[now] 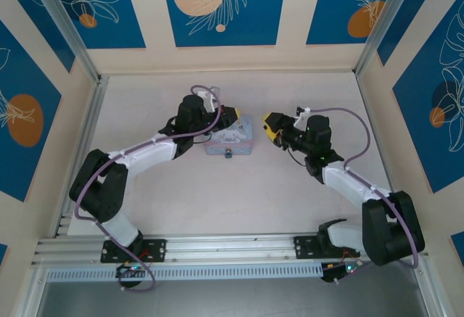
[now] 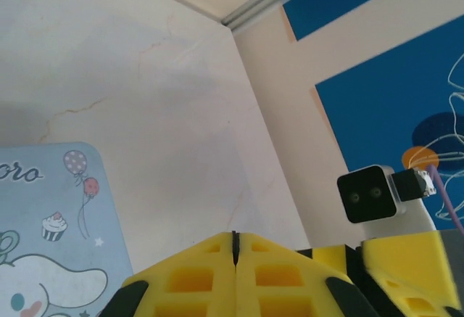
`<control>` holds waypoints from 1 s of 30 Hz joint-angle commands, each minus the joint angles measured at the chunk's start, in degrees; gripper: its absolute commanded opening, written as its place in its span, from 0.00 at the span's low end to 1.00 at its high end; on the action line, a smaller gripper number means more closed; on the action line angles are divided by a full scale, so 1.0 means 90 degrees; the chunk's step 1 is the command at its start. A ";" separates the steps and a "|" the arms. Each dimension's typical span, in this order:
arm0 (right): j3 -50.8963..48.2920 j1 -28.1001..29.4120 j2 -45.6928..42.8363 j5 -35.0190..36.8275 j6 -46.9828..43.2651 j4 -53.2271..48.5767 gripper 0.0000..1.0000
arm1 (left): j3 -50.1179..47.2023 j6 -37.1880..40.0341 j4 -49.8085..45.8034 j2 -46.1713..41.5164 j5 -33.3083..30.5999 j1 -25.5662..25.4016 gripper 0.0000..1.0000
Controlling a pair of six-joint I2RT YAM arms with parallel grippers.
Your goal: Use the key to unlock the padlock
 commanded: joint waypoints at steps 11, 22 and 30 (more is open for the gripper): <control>0.0609 0.0662 0.1478 0.0406 0.1100 0.2509 0.43 | -0.0824 -0.1814 0.2359 -0.0317 -0.1514 -0.0104 0.00; 0.1198 0.0872 0.2554 0.0265 0.1287 0.3255 0.39 | -0.0928 -0.2064 0.2531 -0.0300 -0.1614 -0.0139 0.00; 0.1149 0.0979 0.2799 0.0166 0.1439 0.3700 0.36 | -0.0938 -0.2076 0.2601 -0.0220 -0.1734 -0.0164 0.00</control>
